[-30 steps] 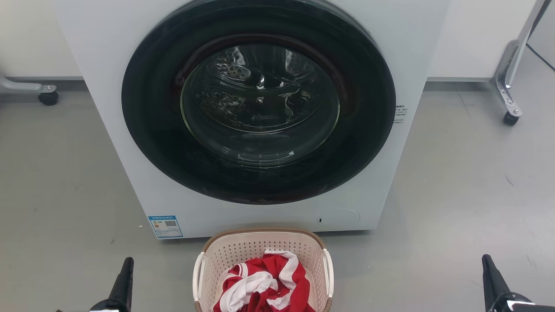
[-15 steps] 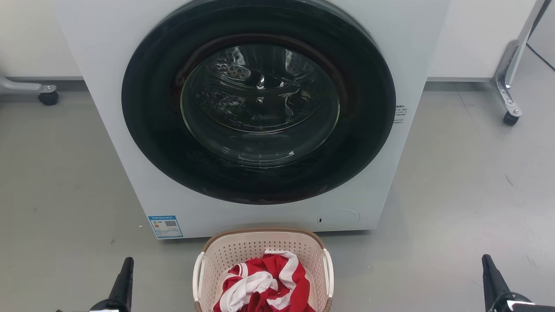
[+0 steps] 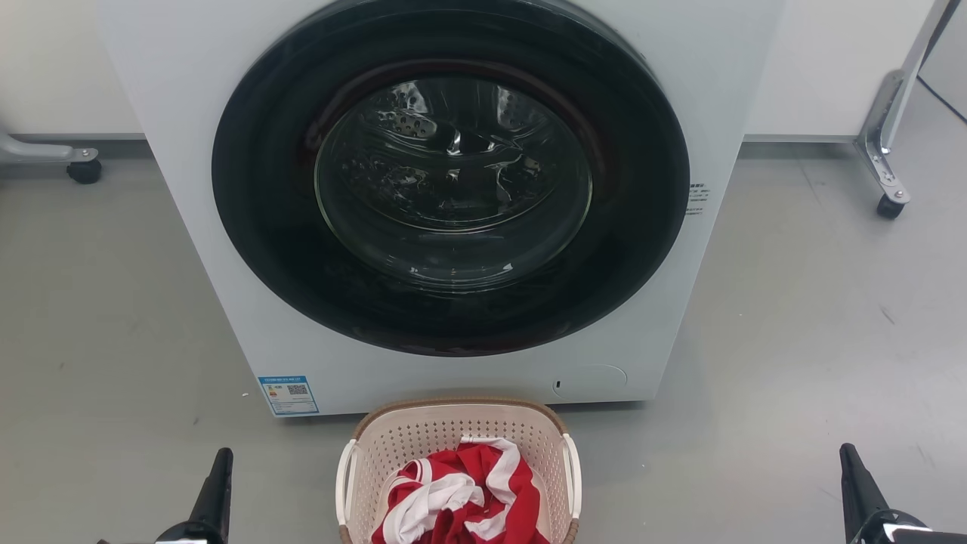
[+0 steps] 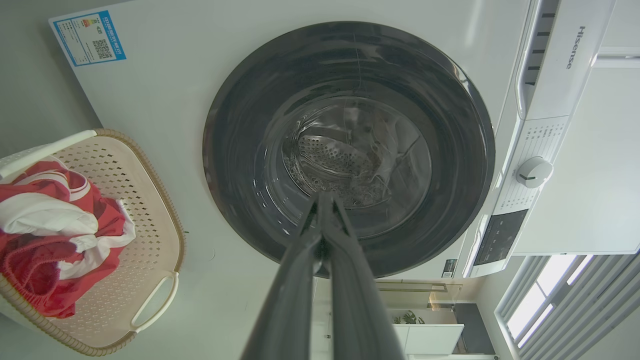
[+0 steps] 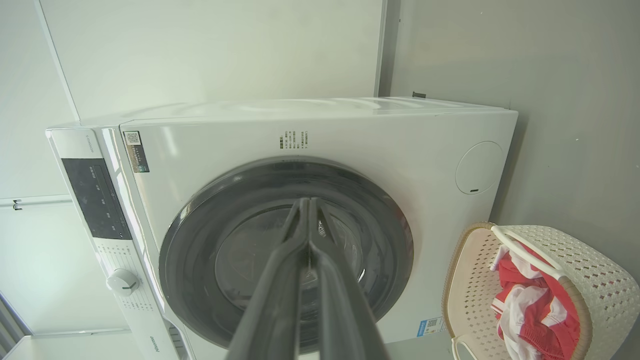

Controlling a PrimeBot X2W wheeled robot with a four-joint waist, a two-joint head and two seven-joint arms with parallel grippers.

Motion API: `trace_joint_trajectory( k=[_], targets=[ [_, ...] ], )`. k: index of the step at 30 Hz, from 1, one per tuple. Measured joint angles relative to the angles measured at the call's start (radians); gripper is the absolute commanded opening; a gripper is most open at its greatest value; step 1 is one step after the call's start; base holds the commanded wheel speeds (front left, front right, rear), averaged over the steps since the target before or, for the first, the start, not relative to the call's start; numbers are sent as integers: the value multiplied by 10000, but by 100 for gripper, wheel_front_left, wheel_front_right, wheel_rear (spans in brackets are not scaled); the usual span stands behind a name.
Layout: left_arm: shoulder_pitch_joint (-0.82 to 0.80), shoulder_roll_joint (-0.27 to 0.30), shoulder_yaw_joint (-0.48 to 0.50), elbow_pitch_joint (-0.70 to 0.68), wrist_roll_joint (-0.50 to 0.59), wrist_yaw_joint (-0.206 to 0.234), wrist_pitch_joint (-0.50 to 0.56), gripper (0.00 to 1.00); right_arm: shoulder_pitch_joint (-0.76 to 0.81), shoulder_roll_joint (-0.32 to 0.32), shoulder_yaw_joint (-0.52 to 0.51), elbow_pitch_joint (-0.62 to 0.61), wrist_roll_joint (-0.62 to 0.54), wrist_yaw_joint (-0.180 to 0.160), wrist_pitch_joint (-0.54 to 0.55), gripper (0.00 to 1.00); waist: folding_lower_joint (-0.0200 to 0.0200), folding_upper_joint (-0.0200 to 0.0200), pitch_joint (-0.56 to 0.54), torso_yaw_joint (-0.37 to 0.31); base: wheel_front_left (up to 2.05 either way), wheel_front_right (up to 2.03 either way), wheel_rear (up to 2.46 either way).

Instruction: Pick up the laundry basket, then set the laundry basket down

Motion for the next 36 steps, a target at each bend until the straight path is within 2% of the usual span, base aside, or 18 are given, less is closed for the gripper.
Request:
trace_joint_trajectory(
  k=[36],
  targets=[
    [0,0,0,-8,0,0,0,0,0,0,0,-6,2,0,0,0,0,0,0,0,0,0,0]
  ],
)
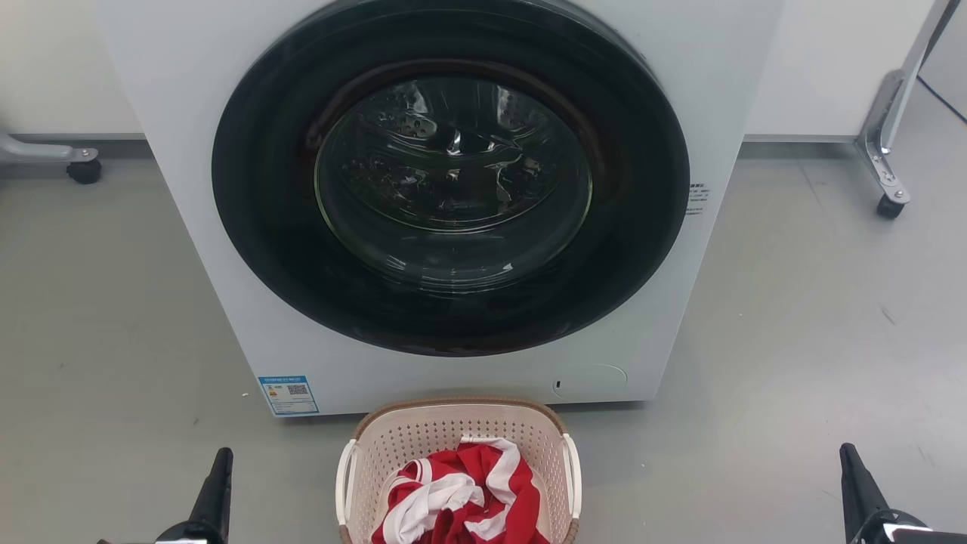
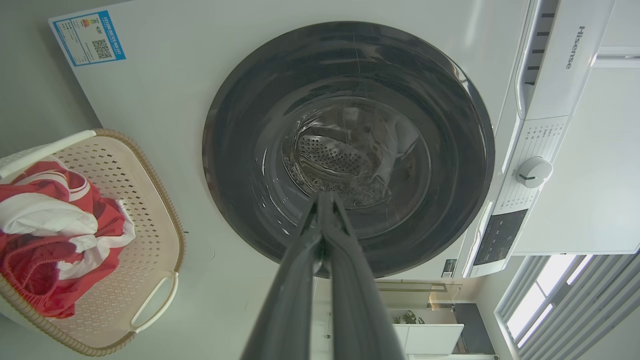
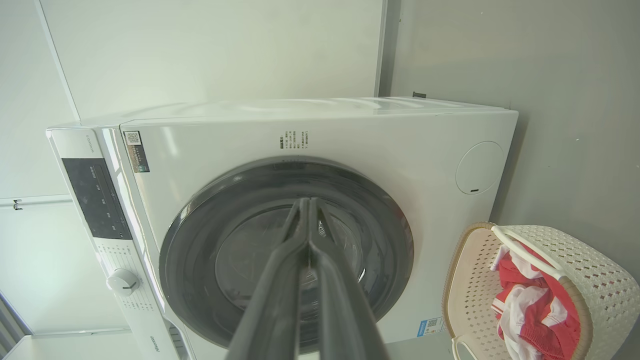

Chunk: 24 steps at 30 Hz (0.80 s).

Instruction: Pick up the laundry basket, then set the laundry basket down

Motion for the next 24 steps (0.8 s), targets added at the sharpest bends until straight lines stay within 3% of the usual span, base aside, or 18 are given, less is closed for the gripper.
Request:
trace_joint_trajectory(
  k=[24],
  targets=[
    [0,0,0,-2,0,0,0,0,0,0,0,-4,10,0,0,0,0,0,0,0,0,0,0]
  ],
)
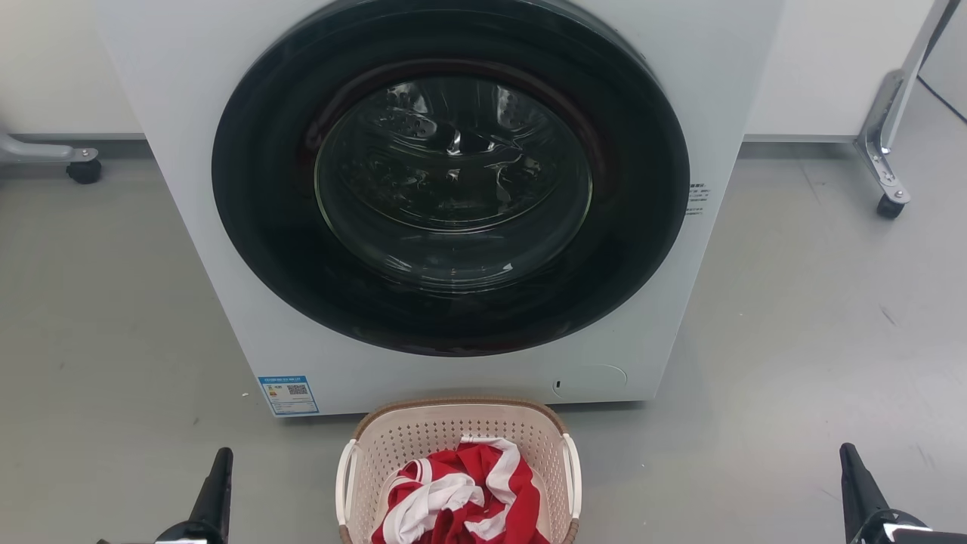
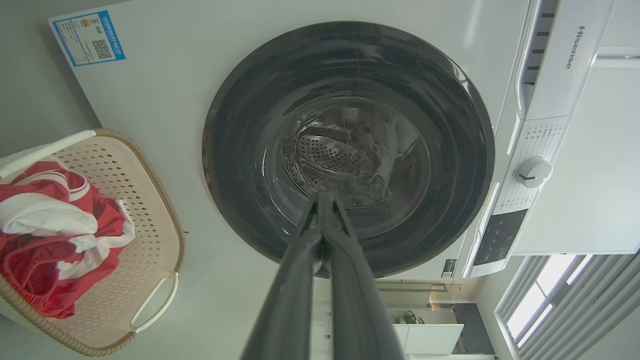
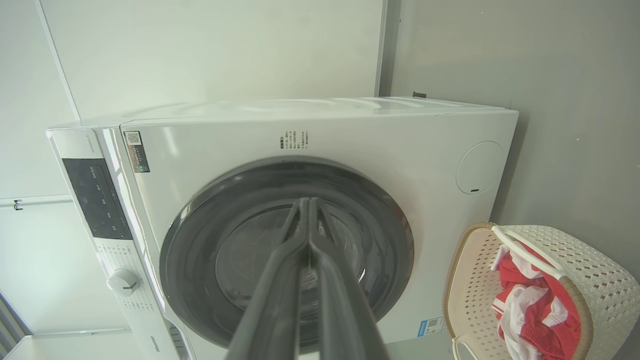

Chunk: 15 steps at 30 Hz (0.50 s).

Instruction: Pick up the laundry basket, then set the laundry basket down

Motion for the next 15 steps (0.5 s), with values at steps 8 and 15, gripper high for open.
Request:
trace_joint_trajectory(
  k=[8,15],
  targets=[
    [0,0,0,-2,-2,0,0,0,0,0,0,0,0,0,-2,0,0,0,0,0,0,0,0],
    [0,-2,0,-2,-2,0,0,0,0,0,0,0,0,0,-2,0,0,0,0,0,0,0,0]
  ],
)
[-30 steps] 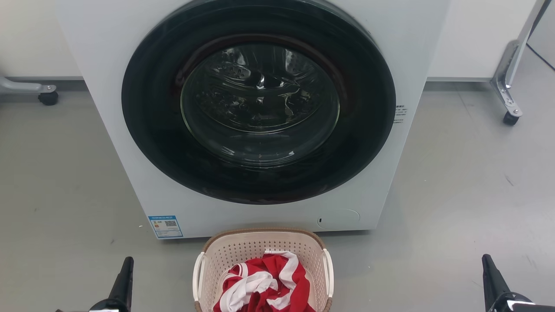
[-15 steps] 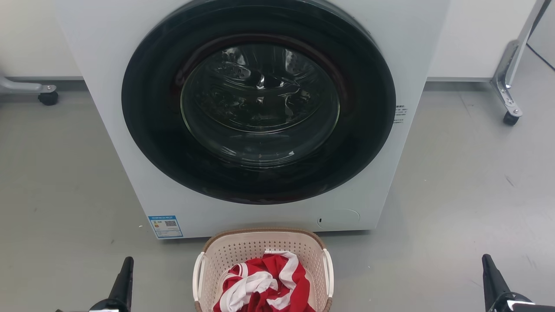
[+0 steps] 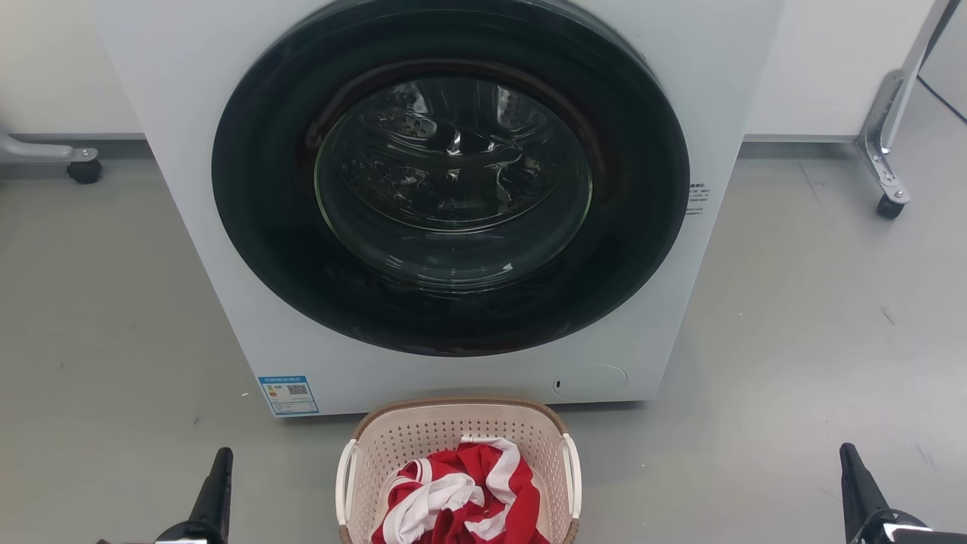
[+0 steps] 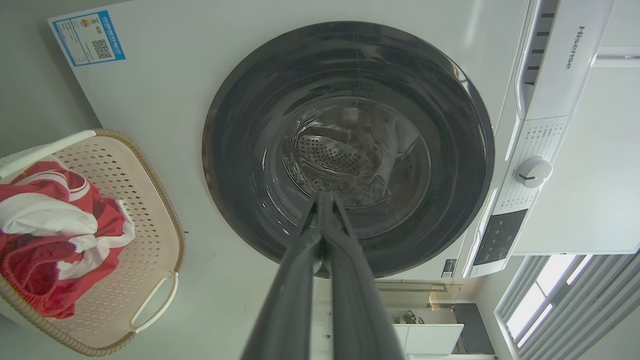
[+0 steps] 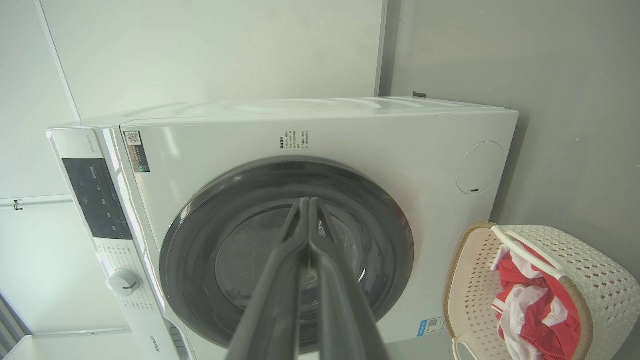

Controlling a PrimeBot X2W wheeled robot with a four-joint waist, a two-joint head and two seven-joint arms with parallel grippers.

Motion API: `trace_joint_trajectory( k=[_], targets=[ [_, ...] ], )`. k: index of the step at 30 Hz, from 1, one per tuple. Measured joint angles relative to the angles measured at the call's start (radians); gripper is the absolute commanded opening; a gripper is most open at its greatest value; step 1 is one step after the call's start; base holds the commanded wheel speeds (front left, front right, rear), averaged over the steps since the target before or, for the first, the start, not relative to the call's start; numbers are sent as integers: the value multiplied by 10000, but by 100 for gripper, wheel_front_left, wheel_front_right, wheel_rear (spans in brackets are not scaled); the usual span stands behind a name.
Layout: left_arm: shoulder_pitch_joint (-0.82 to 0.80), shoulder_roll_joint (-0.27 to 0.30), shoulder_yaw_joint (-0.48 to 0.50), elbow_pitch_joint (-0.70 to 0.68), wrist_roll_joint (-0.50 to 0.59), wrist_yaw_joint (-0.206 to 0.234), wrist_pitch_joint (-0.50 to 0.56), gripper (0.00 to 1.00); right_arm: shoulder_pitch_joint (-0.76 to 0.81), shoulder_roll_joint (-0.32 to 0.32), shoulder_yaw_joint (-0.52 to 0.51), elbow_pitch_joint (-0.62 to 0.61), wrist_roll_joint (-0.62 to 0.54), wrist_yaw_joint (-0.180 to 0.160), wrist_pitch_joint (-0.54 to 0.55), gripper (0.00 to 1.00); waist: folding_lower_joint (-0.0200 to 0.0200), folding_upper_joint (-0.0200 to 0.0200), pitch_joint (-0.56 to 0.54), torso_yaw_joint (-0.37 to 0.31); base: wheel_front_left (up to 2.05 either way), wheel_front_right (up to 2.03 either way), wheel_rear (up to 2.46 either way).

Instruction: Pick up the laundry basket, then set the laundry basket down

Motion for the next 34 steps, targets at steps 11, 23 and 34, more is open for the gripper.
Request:
trace_joint_trajectory(
  k=[11,23,34],
  targets=[
    [0,0,0,0,-8,0,0,0,0,0,0,0,0,0,0,0,0,0,0,0,0,0,0],
    [0,0,0,-2,-10,0,0,0,0,0,0,-2,0,0,0,0,0,0,0,0,0,0,0],
    [0,0,0,-2,-10,0,0,0,0,0,0,-4,0,0,2,0,0,0,0,0,0,0,0]
  ],
)
